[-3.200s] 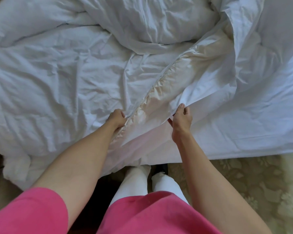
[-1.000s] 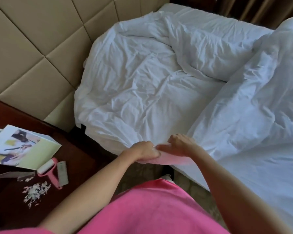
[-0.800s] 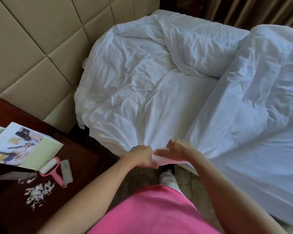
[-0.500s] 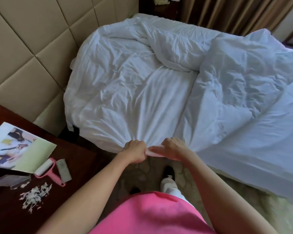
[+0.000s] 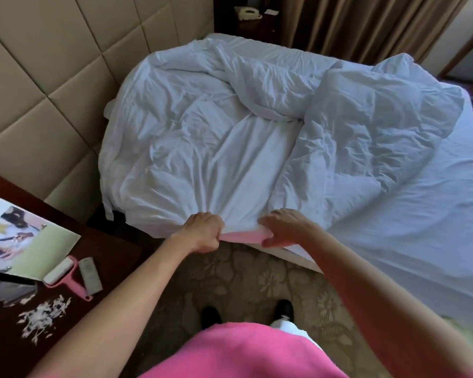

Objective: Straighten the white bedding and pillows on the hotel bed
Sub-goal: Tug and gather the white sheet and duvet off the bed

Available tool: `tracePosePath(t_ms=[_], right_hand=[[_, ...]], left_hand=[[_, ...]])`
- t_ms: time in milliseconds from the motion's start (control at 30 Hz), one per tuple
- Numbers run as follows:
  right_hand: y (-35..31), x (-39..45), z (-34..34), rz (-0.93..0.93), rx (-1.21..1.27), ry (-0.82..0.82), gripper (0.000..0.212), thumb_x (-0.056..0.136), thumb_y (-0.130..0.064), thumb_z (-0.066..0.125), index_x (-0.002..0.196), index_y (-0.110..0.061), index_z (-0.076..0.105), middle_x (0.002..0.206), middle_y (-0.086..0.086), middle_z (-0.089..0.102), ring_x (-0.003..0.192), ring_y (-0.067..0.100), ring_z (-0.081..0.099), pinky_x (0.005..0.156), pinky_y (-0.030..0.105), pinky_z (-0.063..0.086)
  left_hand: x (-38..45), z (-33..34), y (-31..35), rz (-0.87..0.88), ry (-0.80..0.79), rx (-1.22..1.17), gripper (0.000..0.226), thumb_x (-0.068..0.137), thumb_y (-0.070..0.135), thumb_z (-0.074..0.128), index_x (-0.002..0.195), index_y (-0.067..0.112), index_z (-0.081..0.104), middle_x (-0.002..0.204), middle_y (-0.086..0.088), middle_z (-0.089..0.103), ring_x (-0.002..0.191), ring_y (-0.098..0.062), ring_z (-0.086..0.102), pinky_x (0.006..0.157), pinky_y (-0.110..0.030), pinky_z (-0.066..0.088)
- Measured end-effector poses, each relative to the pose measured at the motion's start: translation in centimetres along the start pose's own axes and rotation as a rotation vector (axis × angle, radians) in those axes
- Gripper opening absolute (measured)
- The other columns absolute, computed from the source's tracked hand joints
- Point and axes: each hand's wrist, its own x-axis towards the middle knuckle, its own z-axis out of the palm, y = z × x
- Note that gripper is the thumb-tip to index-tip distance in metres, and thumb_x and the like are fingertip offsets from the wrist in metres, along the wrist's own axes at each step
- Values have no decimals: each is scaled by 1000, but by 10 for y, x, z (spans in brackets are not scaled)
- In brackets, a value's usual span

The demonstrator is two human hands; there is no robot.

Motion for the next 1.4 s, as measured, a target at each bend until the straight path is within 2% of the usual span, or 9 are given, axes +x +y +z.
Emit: tracePosePath(t_ms=[133, 267, 400, 500, 633, 767, 900, 1033, 1400], right_hand=[[42, -2, -10, -102, -108, -73, 63, 90, -43, 65, 144, -22, 41, 134, 4, 58, 129, 24, 48, 111, 35, 31], [57, 0, -30, -150, -91, 255, 36, 91, -44, 62, 114, -16, 62, 104, 7, 68, 100, 27, 66, 84, 37, 51], [42, 2, -26, -185, -4, 380, 24, 90, -32, 59, 102, -13, 65, 94, 10, 69, 87, 31, 67, 71, 36, 48], [47, 6, -22, -175, 70, 330, 26, 89, -31, 57, 106, -12, 64, 98, 10, 68, 90, 31, 66, 68, 33, 41], [72, 8, -14, -225, 230, 200, 26, 85, -25, 62, 108, -15, 61, 101, 4, 68, 92, 25, 65, 69, 32, 44], [108, 18, -11, -319, 439, 125, 27, 84, -22, 70, 110, -16, 62, 104, 0, 63, 97, 18, 60, 83, 34, 51], [136, 44, -17, -185, 506, 147, 9, 88, -15, 58, 91, -17, 66, 86, -1, 65, 86, 20, 62, 76, 32, 52], [181, 61, -18, 6, 437, 118, 8, 89, -22, 56, 85, -22, 63, 92, 4, 63, 91, 27, 63, 74, 34, 51], [346, 118, -19, 493, 551, 49, 8, 89, -28, 57, 90, -21, 61, 107, 7, 64, 100, 29, 61, 77, 32, 48]], left_hand=[[12, -21, -1, -43, -89, -93, 27, 75, 0, 56, 60, 16, 41, 65, -3, 47, 62, -19, 51, 57, -33, 40], [30, -26, 5, -295, 103, -95, 3, 81, 12, 58, 80, 15, 57, 89, -7, 58, 89, -29, 60, 71, -34, 44], [46, -27, 26, -381, 62, 39, 27, 82, 28, 66, 106, 21, 58, 111, -6, 57, 111, -29, 54, 96, -39, 38], [59, -25, 75, -218, 65, -167, 44, 70, 43, 72, 108, 32, 51, 110, 6, 52, 109, -18, 49, 97, -36, 33], [76, -18, 119, -209, 142, -455, 46, 70, 26, 76, 109, 22, 53, 104, 4, 63, 101, -22, 58, 85, -38, 45], [91, -3, 110, -347, -100, -420, 51, 64, 26, 73, 112, 29, 57, 111, 1, 60, 99, -23, 60, 88, -40, 54], [120, -2, 100, -331, -115, -509, 13, 85, 20, 62, 97, 23, 61, 96, -2, 68, 81, -17, 66, 75, -28, 53], [176, -17, 107, -275, -129, -621, 13, 94, 13, 53, 101, 11, 63, 91, -7, 72, 72, -18, 68, 63, -25, 51], [391, -59, 133, -137, -137, -651, 17, 89, 19, 54, 102, 11, 61, 99, -5, 65, 90, -20, 62, 75, -30, 50]])
